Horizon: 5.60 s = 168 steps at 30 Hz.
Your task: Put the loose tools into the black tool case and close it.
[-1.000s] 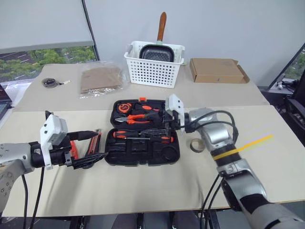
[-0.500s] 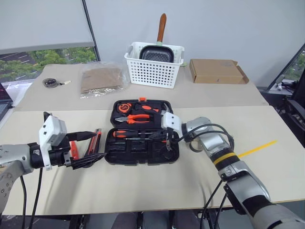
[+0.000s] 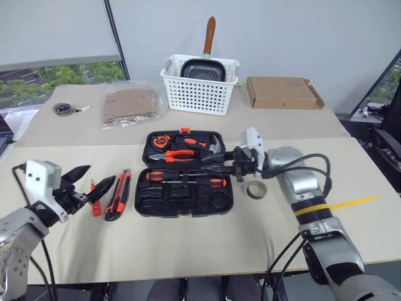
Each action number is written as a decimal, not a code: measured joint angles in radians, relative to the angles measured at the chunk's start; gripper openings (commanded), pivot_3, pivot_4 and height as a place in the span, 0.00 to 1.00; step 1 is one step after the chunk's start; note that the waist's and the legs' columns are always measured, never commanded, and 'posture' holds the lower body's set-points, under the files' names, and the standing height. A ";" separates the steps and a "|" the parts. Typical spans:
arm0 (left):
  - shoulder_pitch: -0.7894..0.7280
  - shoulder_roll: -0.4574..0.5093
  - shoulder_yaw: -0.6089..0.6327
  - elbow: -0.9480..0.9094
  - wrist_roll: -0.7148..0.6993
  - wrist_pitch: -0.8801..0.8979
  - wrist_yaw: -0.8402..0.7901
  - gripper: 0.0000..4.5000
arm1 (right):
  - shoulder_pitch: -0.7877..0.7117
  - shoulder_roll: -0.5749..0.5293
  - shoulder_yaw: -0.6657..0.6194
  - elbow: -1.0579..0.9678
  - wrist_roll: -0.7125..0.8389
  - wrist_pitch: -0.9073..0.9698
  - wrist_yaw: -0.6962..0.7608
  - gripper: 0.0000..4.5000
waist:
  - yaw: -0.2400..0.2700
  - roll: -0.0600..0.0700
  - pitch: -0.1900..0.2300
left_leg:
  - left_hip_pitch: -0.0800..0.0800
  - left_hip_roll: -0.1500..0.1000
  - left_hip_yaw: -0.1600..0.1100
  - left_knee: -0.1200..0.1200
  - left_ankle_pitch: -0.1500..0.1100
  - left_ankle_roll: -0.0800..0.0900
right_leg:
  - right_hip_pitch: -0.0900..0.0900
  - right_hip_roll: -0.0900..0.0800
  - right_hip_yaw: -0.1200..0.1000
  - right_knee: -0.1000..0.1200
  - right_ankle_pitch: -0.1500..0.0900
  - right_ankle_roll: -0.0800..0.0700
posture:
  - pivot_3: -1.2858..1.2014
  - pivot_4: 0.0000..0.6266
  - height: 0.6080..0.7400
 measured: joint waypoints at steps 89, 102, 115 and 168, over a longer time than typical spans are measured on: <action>-0.696 0.159 -0.827 0.584 0.502 -0.517 -0.756 0.11 | 0.341 -0.266 -0.212 -0.538 0.235 0.286 -0.130 1.00 | 0.025 -0.007 0.003 | -0.003 0.013 0.016 0.002 0.001 0.007 | -0.007 0.003 -0.005 -0.001 0.000 0.000 | 0.52 0.24 0.70; -0.741 0.155 -0.869 0.612 0.559 -0.532 -0.762 0.11 | 0.354 -0.266 -0.213 -0.538 0.234 0.266 -0.144 1.00 | 0.026 -0.007 0.003 | -0.003 0.013 0.016 0.003 0.001 0.007 | -0.006 0.004 -0.004 -0.001 0.000 0.001 | 0.52 0.24 0.70; -0.711 0.119 -0.837 0.604 0.491 -0.458 -0.765 0.87 | 0.358 -0.268 -0.213 -0.535 0.233 0.245 -0.137 1.00 | 0.037 -0.007 0.003 | -0.005 0.013 0.016 0.010 -0.001 0.009 | -0.006 0.003 -0.004 0.000 0.001 0.001 | 0.52 0.24 0.70; -0.360 -0.007 -0.342 0.266 0.178 -0.272 -0.213 0.21 | 0.294 -0.251 -0.174 -0.445 0.230 0.205 -0.082 1.00 | 0.022 -0.004 0.001 | -0.002 0.015 0.016 0.010 -0.003 0.008 | -0.005 0.001 -0.002 -0.001 0.004 -0.001 | 0.52 0.24 0.70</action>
